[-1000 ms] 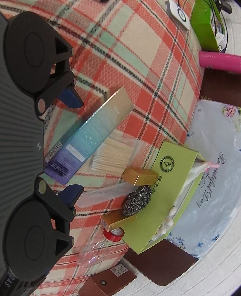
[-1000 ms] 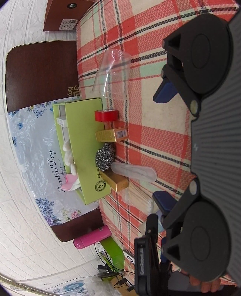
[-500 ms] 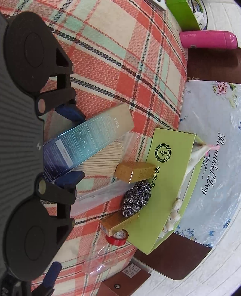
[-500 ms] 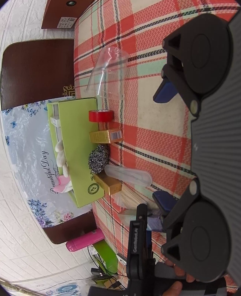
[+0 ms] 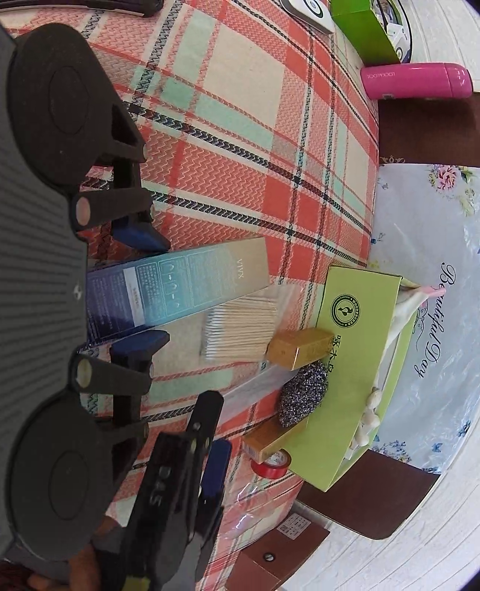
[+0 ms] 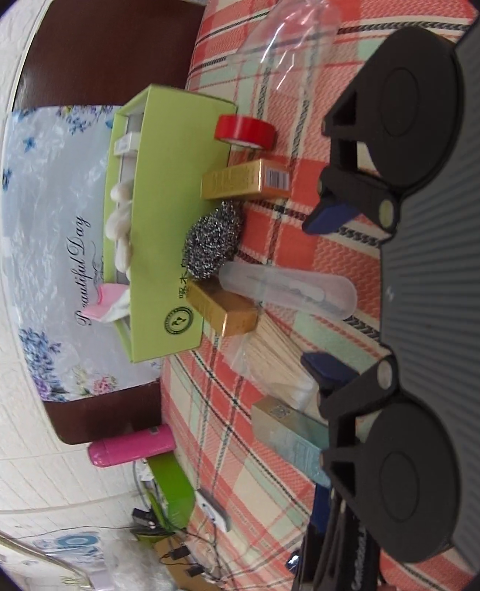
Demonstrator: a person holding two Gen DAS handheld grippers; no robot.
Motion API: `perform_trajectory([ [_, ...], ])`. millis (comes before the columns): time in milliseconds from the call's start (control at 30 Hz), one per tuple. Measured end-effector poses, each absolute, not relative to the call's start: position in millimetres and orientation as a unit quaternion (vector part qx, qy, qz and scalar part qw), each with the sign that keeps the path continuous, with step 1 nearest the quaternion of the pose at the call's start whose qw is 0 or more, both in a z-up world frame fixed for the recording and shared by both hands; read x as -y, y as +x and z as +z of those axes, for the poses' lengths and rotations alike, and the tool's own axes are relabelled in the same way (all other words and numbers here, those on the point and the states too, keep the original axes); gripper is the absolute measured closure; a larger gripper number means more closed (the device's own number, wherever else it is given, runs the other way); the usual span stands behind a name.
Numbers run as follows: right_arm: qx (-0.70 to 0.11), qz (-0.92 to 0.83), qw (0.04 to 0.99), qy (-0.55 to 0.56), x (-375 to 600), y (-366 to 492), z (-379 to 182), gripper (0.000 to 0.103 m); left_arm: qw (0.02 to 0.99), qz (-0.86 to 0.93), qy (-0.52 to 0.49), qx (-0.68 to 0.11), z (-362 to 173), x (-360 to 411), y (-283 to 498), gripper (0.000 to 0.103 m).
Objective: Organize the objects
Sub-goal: 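Grasp the blue-purple box with the left tool while the right tool grasps the clear tube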
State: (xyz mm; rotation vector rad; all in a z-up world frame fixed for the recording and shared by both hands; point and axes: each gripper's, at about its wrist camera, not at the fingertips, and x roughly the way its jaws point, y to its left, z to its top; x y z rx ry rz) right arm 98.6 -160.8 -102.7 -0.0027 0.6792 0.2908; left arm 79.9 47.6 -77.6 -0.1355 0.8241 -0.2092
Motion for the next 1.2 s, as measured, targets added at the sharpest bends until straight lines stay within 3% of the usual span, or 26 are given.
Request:
perform_trajectory([
  [100, -0.336, 0.144, 0.931, -0.007, 162.9, 94.6, -105.8, 0.066, 0.908, -0.109, -0.060, -0.401, -77.2, -46.5, 78.8, 0.055],
  [133, -0.338, 0.147, 0.930, -0.013, 164.6, 91.0, -105.1, 0.076, 0.907, -0.112, -0.057, -0.401, -77.2, -46.1, 77.9, 0.055],
  [400, -0.364, 0.185, 0.912, -0.033, 188.4, 36.8, -99.8, 0.076, 0.897, -0.162, -0.023, -0.411, -74.4, -38.8, 61.5, 0.058],
  [533, -0.383, 0.212, 0.899, -0.028, 199.6, 8.1, -90.2, 0.076, 0.896, -0.159, -0.006, -0.415, -74.1, -35.5, 54.9, 0.054],
  [667, -0.362, 0.188, 0.912, -0.036, 198.8, 9.7, -83.7, 0.060, 0.899, -0.142, -0.001, -0.415, -75.5, -29.6, 59.3, 0.048],
  [900, -0.359, 0.183, 0.914, -0.043, 181.0, 32.2, -97.3, 0.060, 0.899, -0.139, -0.002, -0.415, -75.4, -26.2, 63.7, 0.050],
  [1033, -0.355, 0.175, 0.917, -0.041, 176.0, 39.4, -102.0, 0.060, 0.901, -0.132, -0.005, -0.413, -76.7, -23.5, 67.8, 0.047],
  [1200, -0.348, 0.174, 0.920, -0.050, 171.0, 39.9, -104.9, 0.071, 0.904, -0.130, 0.010, -0.407, -78.7, -17.8, 70.1, 0.048],
])
